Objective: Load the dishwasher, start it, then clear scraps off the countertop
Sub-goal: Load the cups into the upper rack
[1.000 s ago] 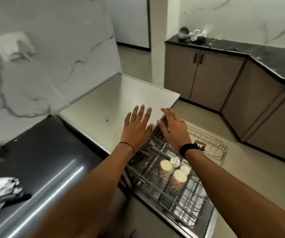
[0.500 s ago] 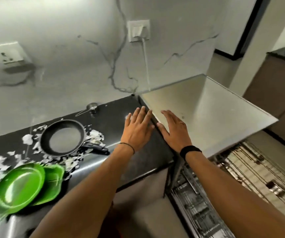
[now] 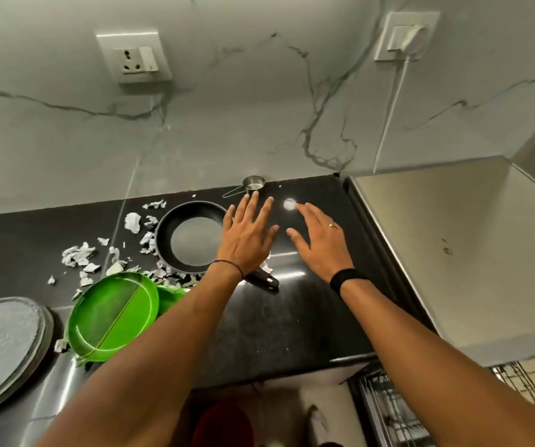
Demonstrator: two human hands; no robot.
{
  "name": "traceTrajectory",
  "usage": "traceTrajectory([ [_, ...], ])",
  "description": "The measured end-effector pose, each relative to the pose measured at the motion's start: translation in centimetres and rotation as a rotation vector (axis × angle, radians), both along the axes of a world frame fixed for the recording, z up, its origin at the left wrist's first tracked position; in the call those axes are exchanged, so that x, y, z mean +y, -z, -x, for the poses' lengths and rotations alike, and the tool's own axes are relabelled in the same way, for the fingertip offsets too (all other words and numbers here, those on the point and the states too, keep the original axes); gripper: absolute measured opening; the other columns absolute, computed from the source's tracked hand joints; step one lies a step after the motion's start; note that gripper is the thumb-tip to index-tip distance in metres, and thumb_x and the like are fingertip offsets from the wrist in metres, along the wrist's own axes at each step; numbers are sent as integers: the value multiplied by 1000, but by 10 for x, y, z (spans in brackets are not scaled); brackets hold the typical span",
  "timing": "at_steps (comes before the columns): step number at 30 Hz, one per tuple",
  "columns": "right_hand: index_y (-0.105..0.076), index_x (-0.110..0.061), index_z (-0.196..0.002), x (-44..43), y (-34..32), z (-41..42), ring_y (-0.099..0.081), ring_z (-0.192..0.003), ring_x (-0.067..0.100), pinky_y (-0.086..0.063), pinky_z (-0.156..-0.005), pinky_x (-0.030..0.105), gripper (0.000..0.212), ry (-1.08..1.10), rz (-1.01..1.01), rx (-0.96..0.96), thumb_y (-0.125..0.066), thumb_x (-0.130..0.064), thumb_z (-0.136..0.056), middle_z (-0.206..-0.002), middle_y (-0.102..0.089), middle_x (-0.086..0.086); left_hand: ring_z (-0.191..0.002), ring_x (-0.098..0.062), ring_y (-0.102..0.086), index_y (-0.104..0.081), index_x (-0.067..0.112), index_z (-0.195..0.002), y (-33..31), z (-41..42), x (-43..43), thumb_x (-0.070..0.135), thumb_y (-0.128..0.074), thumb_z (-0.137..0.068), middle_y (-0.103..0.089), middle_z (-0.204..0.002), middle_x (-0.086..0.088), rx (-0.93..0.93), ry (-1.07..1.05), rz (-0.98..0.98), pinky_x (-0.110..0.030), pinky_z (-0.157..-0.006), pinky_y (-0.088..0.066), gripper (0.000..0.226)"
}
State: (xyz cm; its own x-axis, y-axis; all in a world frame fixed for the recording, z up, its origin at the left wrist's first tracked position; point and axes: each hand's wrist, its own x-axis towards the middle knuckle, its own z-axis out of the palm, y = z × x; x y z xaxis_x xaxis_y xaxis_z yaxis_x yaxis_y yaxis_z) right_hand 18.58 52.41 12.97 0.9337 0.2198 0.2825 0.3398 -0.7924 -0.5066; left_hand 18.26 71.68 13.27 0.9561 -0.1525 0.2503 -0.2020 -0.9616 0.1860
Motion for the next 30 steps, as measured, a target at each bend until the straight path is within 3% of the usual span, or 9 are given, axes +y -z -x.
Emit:
traceTrajectory([
  [13, -35, -23, -152, 54, 30, -145, -38, -142, 26, -38, -112, 49, 64, -159, 122, 52, -57, -47, -96, -157, -36, 5, -156, -29, -8, -17, 23, -162, 37, -84, 32, 48, -36, -106, -14, -168, -12, 57, -207, 68, -52, -126, -9, 64],
  [21, -39, -23, -148, 87, 80, -216, -41, -139, 27, -37, -110, 50, 70, -63, -28, 258, -71, -40, -88, -153, -41, 4, -154, -30, -17, -23, 22, -160, 76, -116, 20, 42, -39, -105, -24, -166, -12, 55, -260, 61, -54, -124, -14, 61],
  [30, -42, -25, -144, 122, 115, -256, -41, -137, 27, -33, -111, 50, 71, -55, -16, 254, -74, -42, -83, -148, -44, 4, -151, -31, -27, -32, 22, -157, 85, -136, 45, 38, -27, -99, -32, -162, -13, 17, -346, 34, -55, -121, -22, 60],
])
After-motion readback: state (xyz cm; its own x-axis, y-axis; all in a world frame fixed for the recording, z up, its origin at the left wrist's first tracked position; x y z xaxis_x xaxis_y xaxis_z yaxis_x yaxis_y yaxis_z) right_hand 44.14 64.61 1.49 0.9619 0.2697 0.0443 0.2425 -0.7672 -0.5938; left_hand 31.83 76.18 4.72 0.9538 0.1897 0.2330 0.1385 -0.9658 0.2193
